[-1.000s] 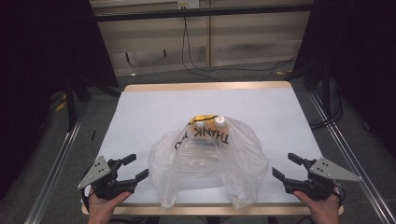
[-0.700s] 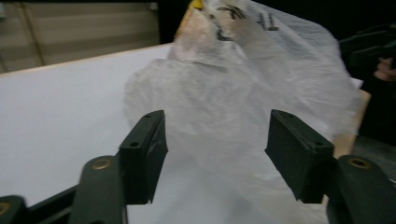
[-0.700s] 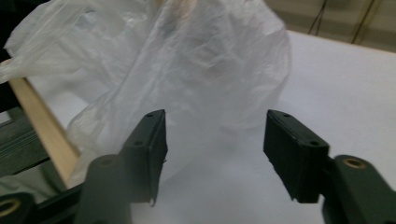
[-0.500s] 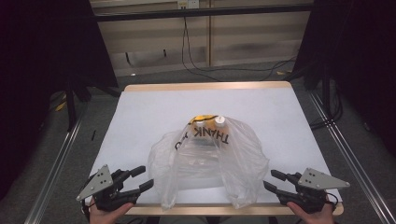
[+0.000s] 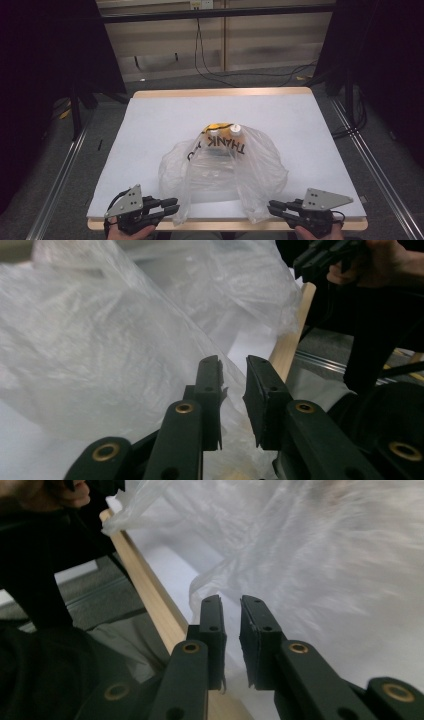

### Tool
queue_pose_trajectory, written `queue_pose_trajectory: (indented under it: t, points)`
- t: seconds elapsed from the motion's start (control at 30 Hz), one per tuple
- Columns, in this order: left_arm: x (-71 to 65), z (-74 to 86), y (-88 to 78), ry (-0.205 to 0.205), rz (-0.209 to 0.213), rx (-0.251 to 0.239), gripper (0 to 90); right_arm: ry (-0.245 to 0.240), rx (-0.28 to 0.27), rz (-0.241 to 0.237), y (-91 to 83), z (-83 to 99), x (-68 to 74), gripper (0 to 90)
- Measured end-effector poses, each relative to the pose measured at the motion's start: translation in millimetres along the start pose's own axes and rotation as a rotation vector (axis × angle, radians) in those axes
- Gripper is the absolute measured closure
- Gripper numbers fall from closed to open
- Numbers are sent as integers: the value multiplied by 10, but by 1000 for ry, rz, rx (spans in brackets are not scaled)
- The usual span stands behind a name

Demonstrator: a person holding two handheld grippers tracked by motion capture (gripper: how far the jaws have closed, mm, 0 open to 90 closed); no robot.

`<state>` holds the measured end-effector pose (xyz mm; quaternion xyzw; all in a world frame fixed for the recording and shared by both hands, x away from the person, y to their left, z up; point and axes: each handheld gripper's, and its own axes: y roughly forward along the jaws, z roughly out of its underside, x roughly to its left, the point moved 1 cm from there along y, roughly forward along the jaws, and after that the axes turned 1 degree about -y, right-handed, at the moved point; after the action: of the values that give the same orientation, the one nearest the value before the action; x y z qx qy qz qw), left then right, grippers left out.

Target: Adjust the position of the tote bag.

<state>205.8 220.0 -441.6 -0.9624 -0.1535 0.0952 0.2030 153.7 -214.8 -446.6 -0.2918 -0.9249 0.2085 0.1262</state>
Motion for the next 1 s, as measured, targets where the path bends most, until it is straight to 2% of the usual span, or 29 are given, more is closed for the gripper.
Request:
queue_pose_trajectory:
  t: [0.13, 0.2, 0.27, 0.3, 0.33, 0.37, 0.57, 0.67, 0.73, 0.8, 0.9, 0.93, 0.97, 1.0]
  points:
    - [81, 27, 98, -14, 2, 44, 781, -18, 63, -49, 184, -17, 12, 779]
    - [134, 26, 152, -21, -19, 68, 781, -29, 106, -50, 258, -2, 5, 733]
    - [167, 27, 211, -35, -14, 74, 773, -38, 153, -57, 316, 22, 4, 684]
    - [189, 28, 230, -24, -10, 87, 764, -45, 171, -54, 337, 30, 11, 662]
    - [189, 34, 255, -33, -7, 92, 760, -53, 183, -58, 352, 35, 15, 641]
    - [195, 36, 258, -17, -14, 118, 745, -53, 194, -53, 366, 39, 20, 621]
    - [166, 55, 265, -16, -5, 113, 693, -80, 269, -65, 476, 87, -9, 497]
    - [145, 74, 267, -17, -2, 137, 690, -92, 298, -64, 507, 108, 0, 486]
    - [115, 99, 255, -18, 19, 146, 679, -100, 313, -72, 528, 119, 12, 489]
    - [77, 119, 233, -18, 8, 170, 632, -103, 337, -69, 534, 130, 27, 509]
    - [59, 132, 216, -10, 16, 179, 564, -87, 329, -66, 534, 135, 14, 560]
    - [64, 140, 246, -21, 17, 192, 560, -78, 327, -62, 523, 133, -6, 671]
    - [64, 140, 246, -21, 17, 192, 560, -73, 327, -65, 519, 133, -11, 715]
    - [83, 155, 297, -9, 17, 237, 558, -67, 331, -66, 515, 131, -13, 768]
